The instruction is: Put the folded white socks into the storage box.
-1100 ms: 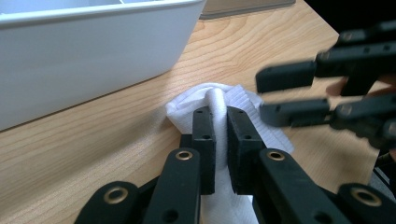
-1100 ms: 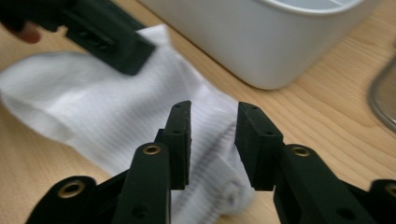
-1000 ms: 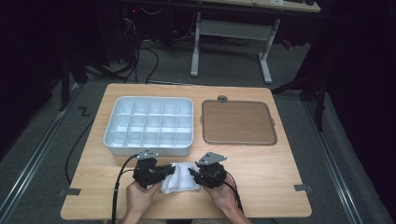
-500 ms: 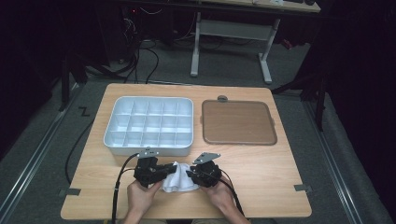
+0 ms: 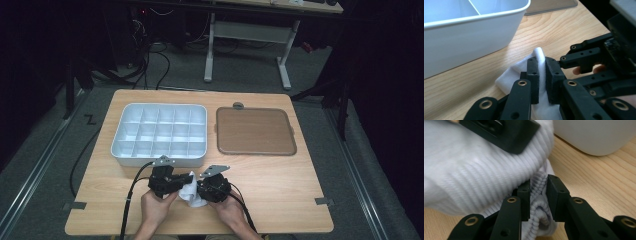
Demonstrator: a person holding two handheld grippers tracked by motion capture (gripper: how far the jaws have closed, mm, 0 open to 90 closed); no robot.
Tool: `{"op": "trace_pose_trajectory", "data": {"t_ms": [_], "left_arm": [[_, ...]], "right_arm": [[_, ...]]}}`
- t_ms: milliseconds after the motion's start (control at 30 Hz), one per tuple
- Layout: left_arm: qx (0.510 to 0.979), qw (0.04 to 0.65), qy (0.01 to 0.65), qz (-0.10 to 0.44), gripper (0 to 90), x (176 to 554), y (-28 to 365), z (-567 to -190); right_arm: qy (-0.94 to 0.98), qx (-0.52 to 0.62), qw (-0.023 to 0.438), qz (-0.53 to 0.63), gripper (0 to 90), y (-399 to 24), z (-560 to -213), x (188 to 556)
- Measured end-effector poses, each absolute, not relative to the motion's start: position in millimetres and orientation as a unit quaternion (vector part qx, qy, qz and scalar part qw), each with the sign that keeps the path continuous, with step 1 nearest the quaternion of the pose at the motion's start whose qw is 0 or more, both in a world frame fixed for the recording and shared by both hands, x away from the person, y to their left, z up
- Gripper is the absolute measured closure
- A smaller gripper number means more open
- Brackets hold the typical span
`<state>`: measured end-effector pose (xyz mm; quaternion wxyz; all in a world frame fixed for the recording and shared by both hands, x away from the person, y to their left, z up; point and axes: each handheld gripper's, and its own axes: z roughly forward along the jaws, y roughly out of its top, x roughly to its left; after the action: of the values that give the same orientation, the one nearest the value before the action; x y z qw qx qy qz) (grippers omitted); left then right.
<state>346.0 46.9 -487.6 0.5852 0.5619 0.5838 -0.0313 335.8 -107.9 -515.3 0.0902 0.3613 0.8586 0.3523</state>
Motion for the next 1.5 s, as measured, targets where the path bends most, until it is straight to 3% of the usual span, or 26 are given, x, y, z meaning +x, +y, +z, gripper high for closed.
{"op": "trace_pose_trajectory", "data": {"t_ms": [467,733,1167,1333,1500], "left_arm": [[0.582,0.566,0.584,-0.005,83.0,348,45,-495],[0.587,0.573,0.571,-0.003,82.8,342,36,-490],[0.596,0.571,0.565,0.009,81.3,345,25,-500],[0.605,0.560,0.566,0.023,81.8,346,24,-506],[0.611,0.556,0.563,0.029,82.0,346,21,-509]], "right_arm": [[0.843,0.375,0.088,0.376,68.2,-134,-501,329],[0.856,0.364,0.079,0.359,74.7,-130,-514,327],[0.859,0.352,0.078,0.364,76.4,-120,-517,335],[0.853,0.361,0.082,0.367,69.8,-124,-514,334],[0.843,0.369,0.091,0.380,68.7,-135,-507,325]]}}
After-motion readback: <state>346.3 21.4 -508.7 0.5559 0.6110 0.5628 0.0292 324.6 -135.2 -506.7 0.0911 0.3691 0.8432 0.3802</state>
